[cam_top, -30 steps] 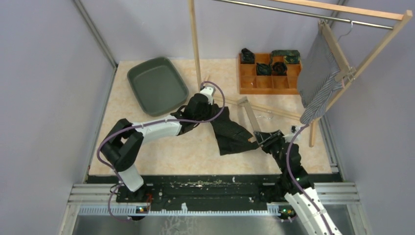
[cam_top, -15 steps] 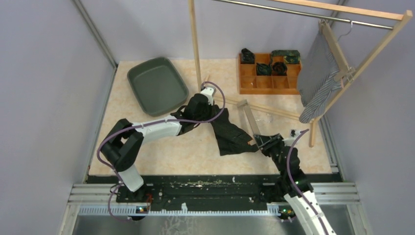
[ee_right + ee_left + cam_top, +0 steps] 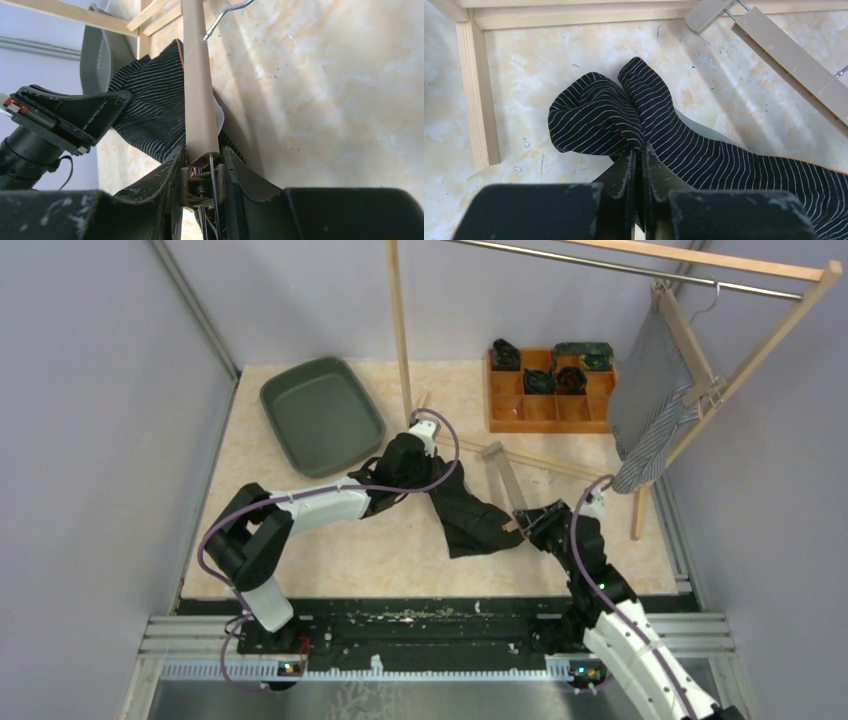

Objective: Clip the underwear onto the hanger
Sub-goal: Adjust the clothesline at the center of the board.

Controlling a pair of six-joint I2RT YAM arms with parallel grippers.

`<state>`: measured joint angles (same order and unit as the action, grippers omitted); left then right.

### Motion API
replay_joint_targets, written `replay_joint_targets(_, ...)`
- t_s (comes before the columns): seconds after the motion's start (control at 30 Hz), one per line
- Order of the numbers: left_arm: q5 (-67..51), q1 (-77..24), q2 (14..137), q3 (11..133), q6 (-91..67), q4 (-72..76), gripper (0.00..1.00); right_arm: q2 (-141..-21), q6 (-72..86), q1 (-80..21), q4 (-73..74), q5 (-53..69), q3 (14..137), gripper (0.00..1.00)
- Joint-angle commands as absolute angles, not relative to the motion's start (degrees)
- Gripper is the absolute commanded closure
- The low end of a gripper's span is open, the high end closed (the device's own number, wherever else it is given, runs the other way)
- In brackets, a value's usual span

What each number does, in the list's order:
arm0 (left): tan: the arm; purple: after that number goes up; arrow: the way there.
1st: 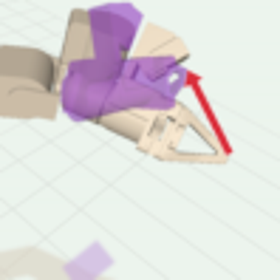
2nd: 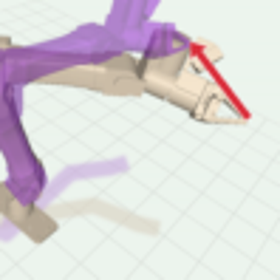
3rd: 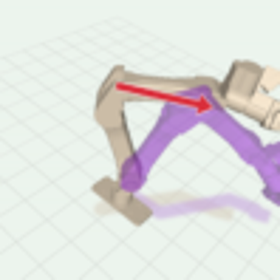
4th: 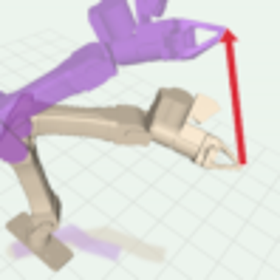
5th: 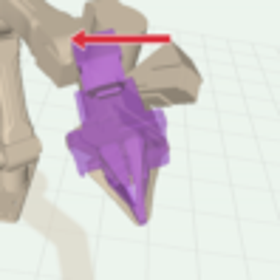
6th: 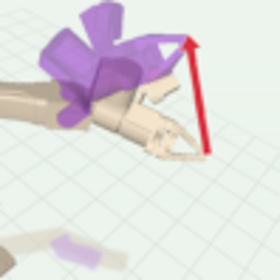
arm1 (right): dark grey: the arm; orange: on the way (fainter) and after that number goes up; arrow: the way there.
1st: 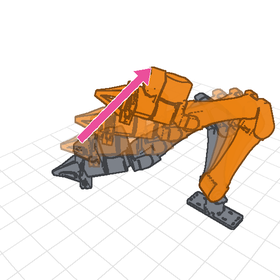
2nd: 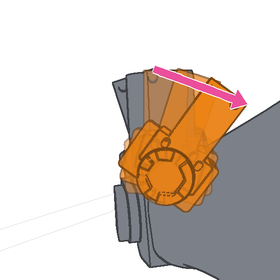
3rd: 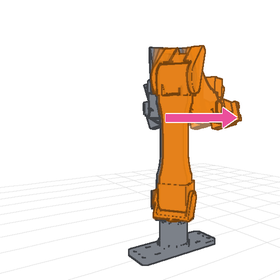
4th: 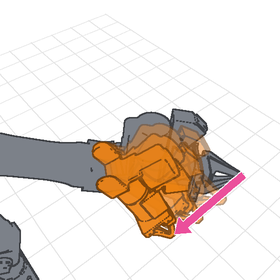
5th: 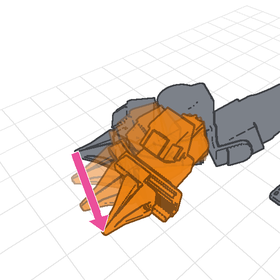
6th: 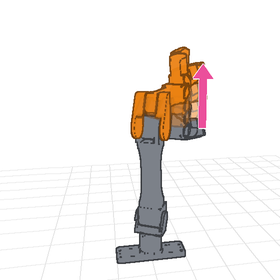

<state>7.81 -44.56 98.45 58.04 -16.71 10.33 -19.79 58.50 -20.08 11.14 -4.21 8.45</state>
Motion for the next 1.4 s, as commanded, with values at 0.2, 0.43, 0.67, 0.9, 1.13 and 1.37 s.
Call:
replay_joint_targets(0.2, 6.9, -44.1, 96.4, 57.7, -17.1, 11.8, 0.90, -41.1, 54.4, -19.8, -3.5, -3.0, 19.5, 0.93)
replay_joint_targets(0.43, 6.5, -44.1, 96.7, 57.8, -17.1, 11.8, 0.90, -46.6, 54.3, -19.8, -6.7, -3.4, 20.3, 0.94)
replay_joint_targets(0.67, 6.4, -44.1, 96.9, 58.1, -17.0, 11.9, 0.90, -51.6, 54.0, -19.8, -10.2, -3.8, 21.2, 0.94)
replay_joint_targets(0.9, 6.4, -44.1, 96.8, 57.8, -17.2, 11.9, 0.90, -56.9, 53.2, -19.8, -13.0, -3.1, 22.9, 0.94)
replay_joint_targets(1.13, 6.5, -44.1, 97.1, 57.7, -17.0, 12.0, 0.90, -61.0, 53.2, -19.8, -15.5, -2.6, 23.6, 0.95)
replay_joint_targets(1.37, 7.1, -44.1, 97.2, 57.6, -16.9, 12.0, 0.90, -62.6, 53.2, -19.8, -16.5, -2.3, 24.1, 0.96)
